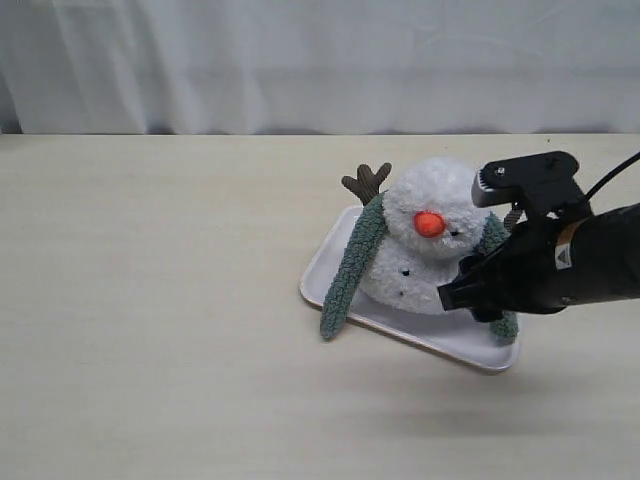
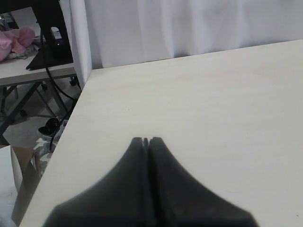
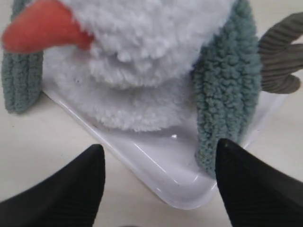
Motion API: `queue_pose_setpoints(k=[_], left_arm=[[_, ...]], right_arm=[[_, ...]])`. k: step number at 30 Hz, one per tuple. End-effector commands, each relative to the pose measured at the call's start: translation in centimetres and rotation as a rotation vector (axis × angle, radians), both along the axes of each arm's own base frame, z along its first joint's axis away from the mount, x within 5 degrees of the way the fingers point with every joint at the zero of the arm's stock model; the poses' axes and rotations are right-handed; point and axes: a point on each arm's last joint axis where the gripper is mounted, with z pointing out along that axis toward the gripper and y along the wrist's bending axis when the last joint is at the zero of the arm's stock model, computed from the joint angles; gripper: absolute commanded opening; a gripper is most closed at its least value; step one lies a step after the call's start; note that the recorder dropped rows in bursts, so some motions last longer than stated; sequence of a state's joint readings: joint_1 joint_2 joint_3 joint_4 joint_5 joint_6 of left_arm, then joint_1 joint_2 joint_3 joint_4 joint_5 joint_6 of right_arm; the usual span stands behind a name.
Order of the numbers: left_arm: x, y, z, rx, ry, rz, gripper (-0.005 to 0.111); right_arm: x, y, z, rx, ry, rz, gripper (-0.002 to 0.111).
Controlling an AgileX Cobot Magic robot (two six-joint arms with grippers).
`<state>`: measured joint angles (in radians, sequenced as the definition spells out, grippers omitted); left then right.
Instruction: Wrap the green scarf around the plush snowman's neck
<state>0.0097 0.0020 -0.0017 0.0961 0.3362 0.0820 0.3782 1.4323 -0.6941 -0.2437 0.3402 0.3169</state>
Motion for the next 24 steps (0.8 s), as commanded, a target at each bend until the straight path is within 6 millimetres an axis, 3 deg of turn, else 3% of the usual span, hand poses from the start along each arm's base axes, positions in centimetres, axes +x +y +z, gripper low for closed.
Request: queue_pose_setpoints(k=[1,12,19,24], left_arm=[[0.0,0.0,0.1,-0.002,-0.013,-0.001,0.000],[0.0,0.0,0.1,-0.001,-0.013,0.000,0.000],[0.0,0.0,0.1,-0.001,-0.013,0.000,0.000],[0.0,0.0,0.1,-0.001,-0.013,0.000,0.000]], right_arm=[[0.8,-0.1,-1.6,-0.070,-0.021,0.058,0.062],[1.2,-2.1,-2.0,-0.300,-0.027,-0.028,0.062],[2.2,-0.8,-3.5,-0.200,-0.046,0.030,0.062],[3.4,-1.4,-4.8,-0.339,0.037,-0.035,0.062]])
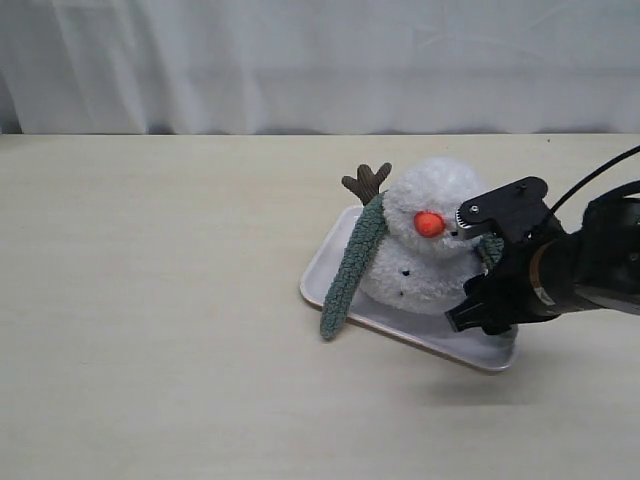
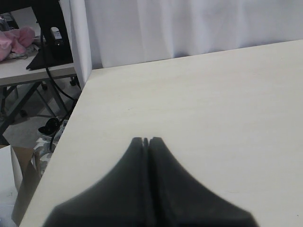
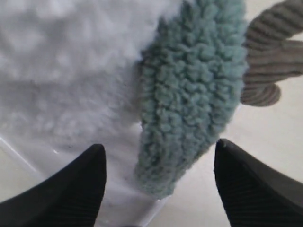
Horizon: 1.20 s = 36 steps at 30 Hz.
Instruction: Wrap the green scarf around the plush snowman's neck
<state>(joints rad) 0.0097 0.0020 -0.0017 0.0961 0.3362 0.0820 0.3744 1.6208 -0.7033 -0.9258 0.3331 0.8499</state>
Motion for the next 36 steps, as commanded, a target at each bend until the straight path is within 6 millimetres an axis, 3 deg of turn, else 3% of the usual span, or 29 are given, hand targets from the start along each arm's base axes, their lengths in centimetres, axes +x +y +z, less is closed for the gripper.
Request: queue_pose_setpoints(k=[1,4,7,17,29,36], left_arm=[[0.0,0.0,0.1,-0.001,-0.013,0.000,0.000],[0.0,0.0,0.1,-0.001,-0.013,0.000,0.000],[0.0,0.0,0.1,-0.001,-0.013,0.000,0.000],[0.0,0.0,0.1,-0.002,-0.013,-0.001,0.000],[0.0,0.0,0.1,-0.002,-0.013,-0.001,0.000],[0.0,0.0,0.1,-0.002,-0.013,-0.001,0.000]], right_arm=[[1.0,-0.7,-0.8,-0.121,0.050,-0.067,0.062],[1.1,-0.9,-1.2,-0.146,0.061,-0.069,0.061],[1.3,-0.4,-1.6,-0.112,0.056,-0.036,0.051],[1.6,0.4,-2.9,-0.056,0.072,0.007,0.004],[0.2,0.9,1.5,0.115,0.027,-0.040,0.004],[-1.3,1.5,2.1,0.212,0.154,-0.035,0.004]])
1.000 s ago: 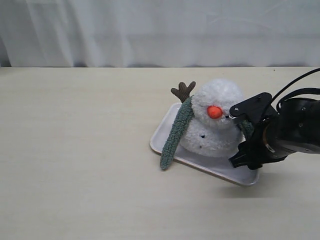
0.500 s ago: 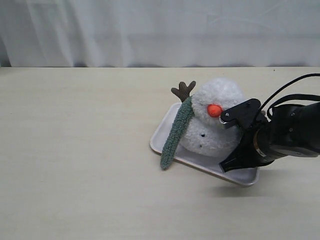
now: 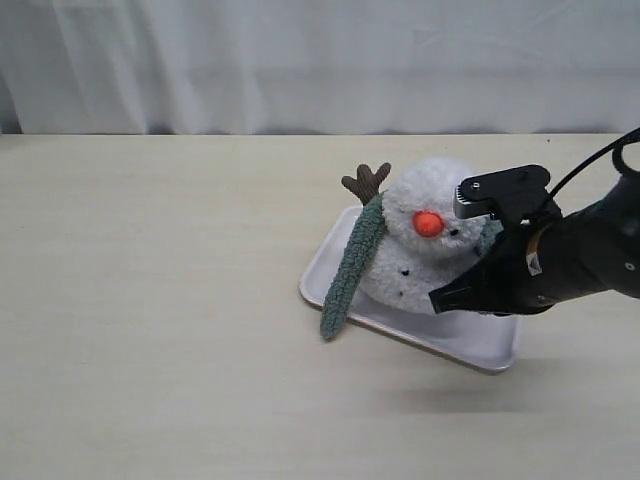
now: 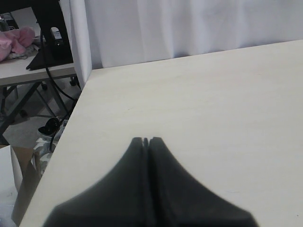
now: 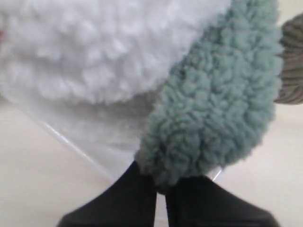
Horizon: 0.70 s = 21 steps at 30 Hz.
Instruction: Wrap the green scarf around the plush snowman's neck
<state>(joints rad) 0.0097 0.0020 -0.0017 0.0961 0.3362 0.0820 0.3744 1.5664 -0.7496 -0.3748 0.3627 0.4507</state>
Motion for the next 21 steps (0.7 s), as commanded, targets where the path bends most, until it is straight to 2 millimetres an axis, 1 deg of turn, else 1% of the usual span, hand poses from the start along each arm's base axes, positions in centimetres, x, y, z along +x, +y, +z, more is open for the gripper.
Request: queue_pose_setpoints(k=[1,6,10,13,16,21], left_arm=[[0.0,0.0,0.1,-0.002,-0.013,-0.001,0.000],[0.0,0.0,0.1,-0.002,-0.013,-0.001,0.000],[0.0,0.0,0.1,-0.001,-0.013,0.000,0.000],[0.0,0.0,0.1,-0.001,-0.013,0.000,0.000],[0.0,0.0,0.1,-0.001,-0.013,0.000,0.000],[0.0,0.0,0.1,-0.001,-0.013,0.000,0.000]], right_arm=[[-1.1,0.5,0.2,0.041,0.103,0.059,0.004],[-2.5,1.6,0.0,0.126,0.242,0.183,0.004],[-2.7,2.6,0.2,0.231,0.245,0.246,0.004],[-2.3,3.2,0.0,0.269,0.214,0.283,0.004],[-1.7,3.2,-0.8,0.255,0.194,0.266,0.004],[-1.1,3.2,-3.0,0.231,0.234,0.241,0.004]])
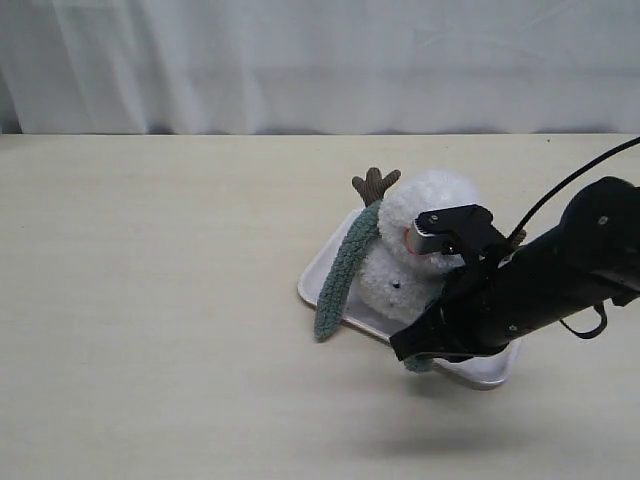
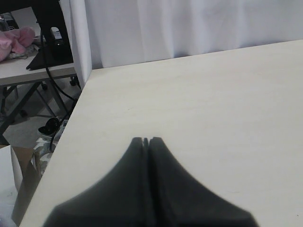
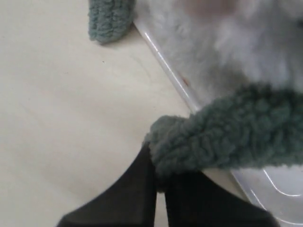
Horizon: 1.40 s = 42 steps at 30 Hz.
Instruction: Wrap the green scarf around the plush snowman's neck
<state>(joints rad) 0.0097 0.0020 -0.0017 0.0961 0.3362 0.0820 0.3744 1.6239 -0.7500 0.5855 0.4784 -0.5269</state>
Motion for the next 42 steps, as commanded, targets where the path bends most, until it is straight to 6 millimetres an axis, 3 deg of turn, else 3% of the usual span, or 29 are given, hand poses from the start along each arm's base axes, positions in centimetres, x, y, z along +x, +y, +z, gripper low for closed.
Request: queue_pose_setpoints(k=[1,19,22,25,29,31,33,37,40,42], left_arm=[[0.0,0.0,0.1,-0.001,-0.013,0.000,0.000],[0.0,0.0,0.1,-0.001,-0.013,0.000,0.000],[0.0,0.0,0.1,-0.002,-0.013,-0.001,0.000],[0.0,0.0,0.1,-0.002,-0.013,-0.001,0.000],[0.0,0.0,0.1,-0.002,-0.013,-0.001,0.000],[0.0,0.0,0.1,-0.002,-0.013,-0.001,0.000],[0.0,0.0,0.1,-0.002,-0.013,-0.001,0.000],[0.0,0.0,0.1,-0.002,-0.013,-0.001,0.000],[0.0,0.0,0.1,-0.002,-0.013,-0.001,0.000],[0.0,0.0,0.1,-0.002,-0.013,-0.001,0.000]], right_arm=[[0.6,0.1,-1.7,-0.023,0.019,-0.007,0.004],[1.0,0.7,-4.2,0.009,0.074,-0.008,0.005],[1.0,0.7,-3.8,0.013,0.059,0.004,0.013],[0.7,0.8,-3.1,0.024,0.056,0.043,0.033],[-0.3,1.0,-1.3,0.071,0.078,0.090,0.063],[-0.9,1.1,-0.3,0.097,0.099,0.117,0.068],[-3.0,1.5,1.7,0.182,0.213,0.205,0.068],[-4.8,2.1,4.2,0.326,0.275,0.301,0.067],[-6.3,2.9,7.5,0.525,0.208,0.429,0.067],[-6.3,3.0,9.2,0.552,0.128,0.487,0.067]])
